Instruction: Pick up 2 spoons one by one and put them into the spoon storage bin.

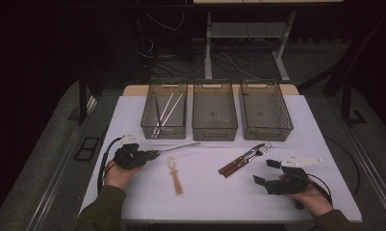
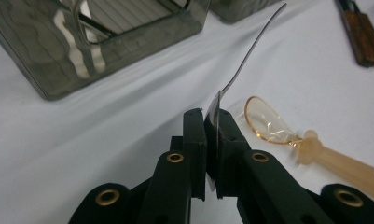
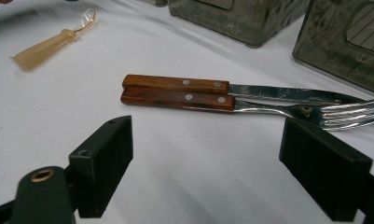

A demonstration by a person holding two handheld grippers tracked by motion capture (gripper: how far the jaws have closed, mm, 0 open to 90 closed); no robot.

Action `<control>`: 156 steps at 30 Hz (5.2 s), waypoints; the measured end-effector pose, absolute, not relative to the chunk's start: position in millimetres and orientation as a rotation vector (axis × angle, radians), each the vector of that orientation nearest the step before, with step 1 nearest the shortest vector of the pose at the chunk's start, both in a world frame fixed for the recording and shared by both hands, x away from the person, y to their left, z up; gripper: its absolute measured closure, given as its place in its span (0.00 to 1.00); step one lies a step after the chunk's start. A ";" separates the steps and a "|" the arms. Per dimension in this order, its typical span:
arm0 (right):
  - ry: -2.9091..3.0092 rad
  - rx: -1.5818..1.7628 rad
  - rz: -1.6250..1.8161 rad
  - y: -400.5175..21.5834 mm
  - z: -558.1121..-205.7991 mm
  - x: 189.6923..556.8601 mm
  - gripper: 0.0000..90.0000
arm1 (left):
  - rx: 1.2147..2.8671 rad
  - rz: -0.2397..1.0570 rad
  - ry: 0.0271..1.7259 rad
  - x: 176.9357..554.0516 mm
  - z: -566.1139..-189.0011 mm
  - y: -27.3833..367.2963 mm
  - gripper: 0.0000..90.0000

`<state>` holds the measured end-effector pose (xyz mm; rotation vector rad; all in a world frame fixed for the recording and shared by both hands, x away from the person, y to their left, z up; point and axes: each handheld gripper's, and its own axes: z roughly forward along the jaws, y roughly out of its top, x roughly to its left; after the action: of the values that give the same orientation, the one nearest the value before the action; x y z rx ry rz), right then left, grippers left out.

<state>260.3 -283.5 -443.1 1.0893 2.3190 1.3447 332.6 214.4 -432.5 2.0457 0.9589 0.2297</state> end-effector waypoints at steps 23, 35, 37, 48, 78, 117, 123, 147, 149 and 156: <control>2.315 1.076 1.351 -283.1 -442.1 260.3 0.20 | 1.929 0.284 0.939 346.4 -396.8 188.5 0.94; 2.301 1.084 1.360 -284.3 -440.8 260.1 0.20 | 1.892 0.331 0.948 388.4 -373.1 148.2 0.94; 2.297 1.082 1.360 -284.7 -440.4 260.2 0.20 | 1.893 0.337 0.958 396.5 -370.7 140.2 0.94; 2.295 1.084 1.376 -285.4 -439.1 259.5 0.20 | 1.912 0.396 1.040 433.7 -364.3 95.4 0.94; 2.294 1.068 1.404 -285.9 -435.9 257.7 0.20 | 1.986 0.417 1.126 455.2 -389.2 43.9 0.72; 2.293 1.080 1.380 -284.9 -438.2 258.2 0.20 | 2.083 0.295 0.949 313.3 -413.9 167.6 0.99; 2.295 1.078 1.377 -284.7 -438.2 258.0 0.20 | 2.138 0.253 0.936 299.4 -428.8 164.8 0.99; 2.301 1.077 1.370 -284.0 -438.4 257.8 0.20 | 2.223 0.238 0.907 307.0 -438.9 149.2 0.99; 2.301 1.078 1.372 -284.0 -438.2 257.8 0.20 | 2.229 0.237 0.908 307.6 -438.7 148.2 0.99; 2.298 1.080 1.375 -284.7 -438.0 257.8 0.20 | 2.232 0.231 0.913 302.6 -437.8 152.5 0.99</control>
<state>257.8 -284.7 -438.0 1.0798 2.2979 1.3749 302.6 152.5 -437.8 2.2322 0.9130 0.2307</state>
